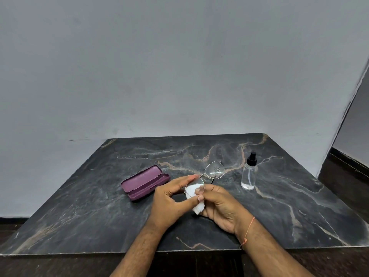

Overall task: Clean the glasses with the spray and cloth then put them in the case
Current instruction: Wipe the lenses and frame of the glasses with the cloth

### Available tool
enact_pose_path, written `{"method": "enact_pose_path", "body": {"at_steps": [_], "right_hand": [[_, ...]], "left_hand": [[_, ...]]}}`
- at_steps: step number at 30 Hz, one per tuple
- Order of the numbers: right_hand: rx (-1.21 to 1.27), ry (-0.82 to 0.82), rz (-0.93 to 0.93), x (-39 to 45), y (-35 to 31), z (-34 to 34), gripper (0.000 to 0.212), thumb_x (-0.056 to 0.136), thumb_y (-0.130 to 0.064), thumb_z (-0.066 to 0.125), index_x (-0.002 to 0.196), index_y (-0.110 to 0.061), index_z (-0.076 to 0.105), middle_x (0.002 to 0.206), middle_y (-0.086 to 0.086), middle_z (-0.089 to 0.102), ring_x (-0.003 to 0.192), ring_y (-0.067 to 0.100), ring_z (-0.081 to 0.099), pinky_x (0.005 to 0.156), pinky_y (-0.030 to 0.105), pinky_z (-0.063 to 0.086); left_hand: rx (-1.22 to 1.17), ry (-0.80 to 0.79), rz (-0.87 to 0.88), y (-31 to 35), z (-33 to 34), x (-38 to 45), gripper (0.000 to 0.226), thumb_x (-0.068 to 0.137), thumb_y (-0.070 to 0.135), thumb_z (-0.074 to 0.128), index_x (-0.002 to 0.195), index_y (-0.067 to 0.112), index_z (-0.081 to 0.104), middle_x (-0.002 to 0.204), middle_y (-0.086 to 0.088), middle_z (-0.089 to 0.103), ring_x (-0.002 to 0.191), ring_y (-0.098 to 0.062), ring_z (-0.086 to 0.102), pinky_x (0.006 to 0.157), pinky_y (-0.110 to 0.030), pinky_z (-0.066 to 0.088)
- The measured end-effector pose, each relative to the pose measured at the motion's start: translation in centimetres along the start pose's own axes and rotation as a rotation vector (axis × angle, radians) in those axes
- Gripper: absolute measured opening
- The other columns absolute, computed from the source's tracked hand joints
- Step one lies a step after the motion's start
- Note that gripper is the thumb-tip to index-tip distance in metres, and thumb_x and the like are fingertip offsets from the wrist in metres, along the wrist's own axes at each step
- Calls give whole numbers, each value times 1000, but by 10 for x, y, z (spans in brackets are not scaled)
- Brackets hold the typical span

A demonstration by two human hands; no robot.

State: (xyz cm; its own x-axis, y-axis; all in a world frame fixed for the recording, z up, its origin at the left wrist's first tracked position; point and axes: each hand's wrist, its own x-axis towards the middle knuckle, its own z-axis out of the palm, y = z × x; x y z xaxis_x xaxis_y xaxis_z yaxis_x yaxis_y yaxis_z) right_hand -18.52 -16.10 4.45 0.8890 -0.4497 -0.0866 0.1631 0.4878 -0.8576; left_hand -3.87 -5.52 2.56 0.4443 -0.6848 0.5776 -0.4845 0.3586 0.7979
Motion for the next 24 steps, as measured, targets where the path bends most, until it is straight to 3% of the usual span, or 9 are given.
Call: {"method": "enact_pose_path", "body": {"at_steps": [5,8,12,15,17,24], "right_hand": [[4,-44,15,0,0,-3,18,79,-3,72,97,3,73,102,23,71,91,28,73,85,43,64],[70,-74,8,3,1,-7,33,88,-10,74,117,4,74,123,31,67,109,38,68,99,55,57],[102,-38,17,4,0,-5,51,71,-21,96,115,-3,77,114,21,73,91,26,70,77,37,61],[86,-41,33,3,-2,-3,32,84,-20,83,111,-6,79,109,18,73,88,22,69,75,33,59],[82,-60,40,2,-2,-4,25,93,-15,71,113,-2,78,108,20,73,90,25,73,78,37,63],[68,-102,63,2,-3,-6,31,90,-4,66,118,6,72,111,24,72,99,32,74,91,47,63]], "left_hand": [[-6,5,-4,-1,-1,0,58,78,14,99,133,17,79,127,10,82,116,-15,80,101,-36,64],[-48,-5,-21,0,0,0,57,78,10,98,132,16,79,126,8,82,117,-15,80,103,-33,63],[-51,-45,-5,3,1,0,56,78,5,97,130,20,79,128,10,82,119,-14,79,103,-28,60],[-58,-41,5,2,2,0,57,78,2,97,130,17,79,128,9,82,119,-14,79,103,-25,60],[-48,-34,16,1,1,0,57,77,2,97,130,16,79,128,9,82,119,-14,79,103,-25,60],[-14,-3,45,1,0,-1,58,79,5,96,133,16,78,126,10,82,117,-13,80,102,-28,62]]}}
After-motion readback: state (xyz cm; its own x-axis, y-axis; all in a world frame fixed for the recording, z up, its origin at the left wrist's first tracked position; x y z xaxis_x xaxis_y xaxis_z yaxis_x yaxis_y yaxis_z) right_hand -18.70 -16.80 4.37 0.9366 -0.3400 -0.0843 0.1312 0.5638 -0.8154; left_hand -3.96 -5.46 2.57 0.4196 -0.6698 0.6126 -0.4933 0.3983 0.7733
